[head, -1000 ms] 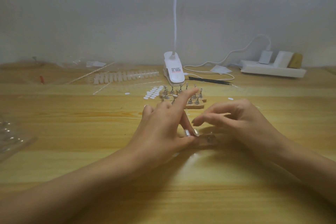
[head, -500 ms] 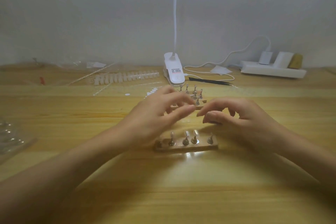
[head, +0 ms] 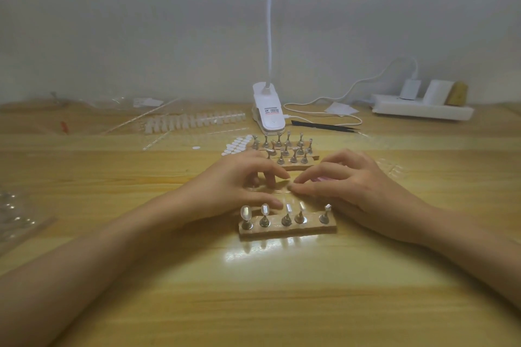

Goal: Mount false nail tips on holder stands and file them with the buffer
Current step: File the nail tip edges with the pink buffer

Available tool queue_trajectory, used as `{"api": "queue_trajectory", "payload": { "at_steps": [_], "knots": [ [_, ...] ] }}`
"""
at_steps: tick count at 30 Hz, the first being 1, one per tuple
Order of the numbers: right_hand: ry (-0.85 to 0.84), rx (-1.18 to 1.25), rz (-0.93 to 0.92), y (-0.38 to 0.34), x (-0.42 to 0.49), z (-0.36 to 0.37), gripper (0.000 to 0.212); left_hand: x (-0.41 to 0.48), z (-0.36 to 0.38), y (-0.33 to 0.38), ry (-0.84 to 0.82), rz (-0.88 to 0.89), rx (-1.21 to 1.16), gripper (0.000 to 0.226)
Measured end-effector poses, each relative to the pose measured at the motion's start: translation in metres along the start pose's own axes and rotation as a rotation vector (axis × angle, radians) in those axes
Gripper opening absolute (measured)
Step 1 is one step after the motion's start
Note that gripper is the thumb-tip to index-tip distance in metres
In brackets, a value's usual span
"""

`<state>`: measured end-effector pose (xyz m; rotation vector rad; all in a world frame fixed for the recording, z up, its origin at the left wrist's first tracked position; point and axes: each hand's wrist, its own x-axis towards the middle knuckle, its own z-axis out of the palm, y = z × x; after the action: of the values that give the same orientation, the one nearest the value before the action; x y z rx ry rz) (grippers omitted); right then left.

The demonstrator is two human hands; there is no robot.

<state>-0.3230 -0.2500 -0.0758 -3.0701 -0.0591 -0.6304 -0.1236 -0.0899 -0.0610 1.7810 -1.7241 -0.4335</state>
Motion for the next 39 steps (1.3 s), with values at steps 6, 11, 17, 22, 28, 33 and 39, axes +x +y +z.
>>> {"api": "queue_trajectory", "payload": {
  "at_steps": [6,11,17,22,28,33,39],
  "knots": [
    [-0.002,-0.073,-0.061,-0.005,0.002,0.000,0.035,0.004,0.008,-0.002,0.095,-0.018,0.026,0.024],
    [0.020,0.011,-0.062,-0.004,0.000,-0.003,0.032,0.004,0.007,-0.003,0.122,-0.018,0.002,0.018],
    [0.013,0.016,-0.092,-0.004,0.002,0.000,0.034,0.005,0.009,-0.002,0.071,-0.081,-0.177,0.019],
    [0.008,0.064,-0.091,-0.004,0.002,0.000,0.033,0.004,0.008,-0.001,0.074,-0.063,-0.150,0.019],
    [-0.001,0.072,-0.084,-0.002,0.001,0.001,0.037,0.004,0.005,-0.001,0.055,-0.016,-0.072,0.015],
    [0.001,0.087,-0.085,-0.002,0.002,0.003,0.035,0.005,0.009,0.001,0.112,-0.035,-0.080,0.006],
    [0.002,0.108,-0.082,-0.004,0.003,0.003,0.037,0.007,0.016,0.000,0.215,-0.068,0.015,0.009]
  ]
}}
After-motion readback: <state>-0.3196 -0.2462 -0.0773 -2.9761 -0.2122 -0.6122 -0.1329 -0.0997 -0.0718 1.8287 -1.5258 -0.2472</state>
